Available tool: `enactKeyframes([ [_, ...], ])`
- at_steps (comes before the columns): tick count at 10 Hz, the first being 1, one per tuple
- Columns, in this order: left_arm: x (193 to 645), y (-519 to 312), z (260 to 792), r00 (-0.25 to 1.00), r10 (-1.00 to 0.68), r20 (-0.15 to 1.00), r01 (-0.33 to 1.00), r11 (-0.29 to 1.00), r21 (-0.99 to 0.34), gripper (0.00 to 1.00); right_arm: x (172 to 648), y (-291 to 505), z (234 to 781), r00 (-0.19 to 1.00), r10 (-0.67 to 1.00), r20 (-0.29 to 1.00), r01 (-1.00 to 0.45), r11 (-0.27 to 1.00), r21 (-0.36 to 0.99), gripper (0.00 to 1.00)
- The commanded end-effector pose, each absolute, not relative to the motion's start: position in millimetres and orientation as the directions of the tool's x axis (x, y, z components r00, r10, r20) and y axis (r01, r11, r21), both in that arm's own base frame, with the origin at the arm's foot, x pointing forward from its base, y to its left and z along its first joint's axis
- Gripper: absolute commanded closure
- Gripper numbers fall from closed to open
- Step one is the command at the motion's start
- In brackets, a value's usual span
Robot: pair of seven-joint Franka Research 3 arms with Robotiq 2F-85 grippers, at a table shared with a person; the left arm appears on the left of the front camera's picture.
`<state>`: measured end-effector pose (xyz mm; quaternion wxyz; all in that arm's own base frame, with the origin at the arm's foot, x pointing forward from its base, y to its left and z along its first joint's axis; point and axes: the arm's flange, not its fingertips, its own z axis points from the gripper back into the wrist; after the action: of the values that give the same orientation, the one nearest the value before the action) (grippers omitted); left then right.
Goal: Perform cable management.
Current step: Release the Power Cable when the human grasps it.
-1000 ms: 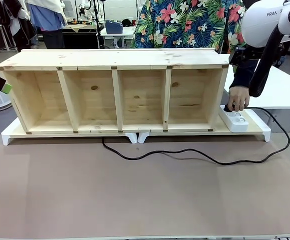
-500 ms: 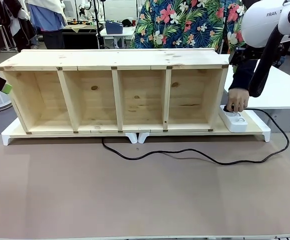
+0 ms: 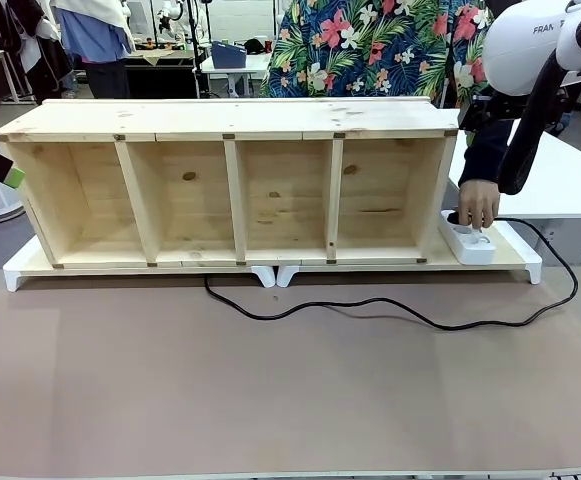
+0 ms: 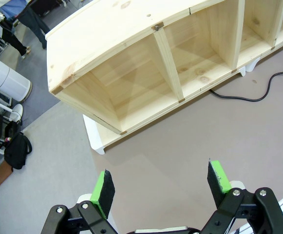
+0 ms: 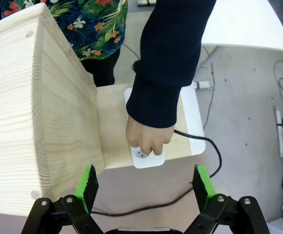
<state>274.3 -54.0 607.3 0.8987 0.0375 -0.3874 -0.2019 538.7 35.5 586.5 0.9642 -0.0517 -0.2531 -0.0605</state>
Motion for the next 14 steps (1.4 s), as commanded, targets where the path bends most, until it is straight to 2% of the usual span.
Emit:
enactKeyframes([
  [1,276.3,-54.7,607.7,0.611,-0.391,0.688,0.332,0.916,0.226,0.0,538.2,35.8,586.0,0.868,-0.091,0.489,0.143,0.987,-0.071,0.0],
  [14,276.3,-54.7,607.7,0.611,-0.391,0.688,0.332,0.916,0.226,0.0,538.2,35.8,586.0,0.868,-0.091,0.489,0.143,0.987,-0.071,0.0],
])
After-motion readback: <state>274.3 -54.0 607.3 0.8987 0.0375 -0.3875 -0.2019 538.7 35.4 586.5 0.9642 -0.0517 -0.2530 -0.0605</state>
